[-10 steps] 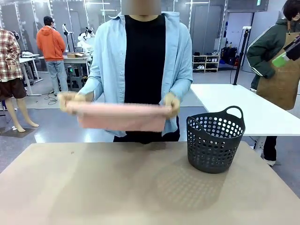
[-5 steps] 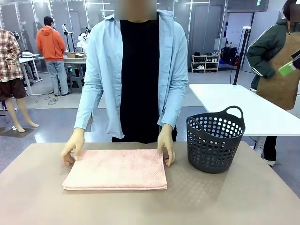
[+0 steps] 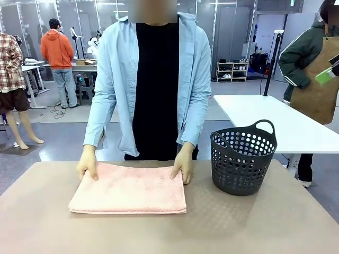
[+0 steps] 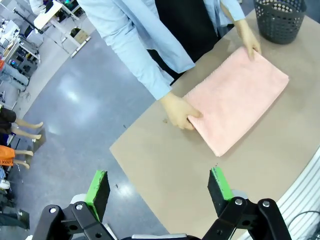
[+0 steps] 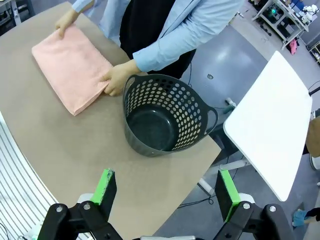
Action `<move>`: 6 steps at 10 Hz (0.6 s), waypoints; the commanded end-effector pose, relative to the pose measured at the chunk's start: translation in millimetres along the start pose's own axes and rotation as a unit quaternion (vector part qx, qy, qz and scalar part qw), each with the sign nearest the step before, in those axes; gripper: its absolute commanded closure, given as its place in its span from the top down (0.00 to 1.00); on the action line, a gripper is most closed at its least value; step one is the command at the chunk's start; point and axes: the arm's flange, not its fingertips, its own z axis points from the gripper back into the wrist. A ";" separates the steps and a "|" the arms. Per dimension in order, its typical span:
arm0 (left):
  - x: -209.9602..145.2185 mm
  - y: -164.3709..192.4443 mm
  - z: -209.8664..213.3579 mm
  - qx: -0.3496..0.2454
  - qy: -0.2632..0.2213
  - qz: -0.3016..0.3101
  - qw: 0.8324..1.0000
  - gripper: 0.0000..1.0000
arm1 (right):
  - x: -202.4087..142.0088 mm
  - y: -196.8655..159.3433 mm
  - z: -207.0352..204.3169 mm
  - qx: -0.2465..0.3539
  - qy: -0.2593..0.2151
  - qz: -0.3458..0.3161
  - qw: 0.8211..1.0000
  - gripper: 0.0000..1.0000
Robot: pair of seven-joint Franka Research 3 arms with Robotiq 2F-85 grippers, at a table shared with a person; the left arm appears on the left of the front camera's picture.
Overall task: Fold the towel.
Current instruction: Pick up the 100 cm Hotel Towel and place it on the left side of the table.
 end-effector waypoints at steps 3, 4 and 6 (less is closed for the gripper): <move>1.5 -1.1 4.9 0.002 0.012 0.009 1.000 1.00 | 0.8 -0.1 2.4 -0.001 0.003 -0.012 1.000 1.00; 1.5 -1.1 4.9 0.002 0.012 0.009 1.000 1.00 | 0.8 -0.1 2.4 -0.001 0.003 -0.012 1.000 1.00; 1.5 -1.1 4.9 0.002 0.012 0.009 1.000 1.00 | 0.8 -0.1 2.4 -0.001 0.003 -0.012 1.000 1.00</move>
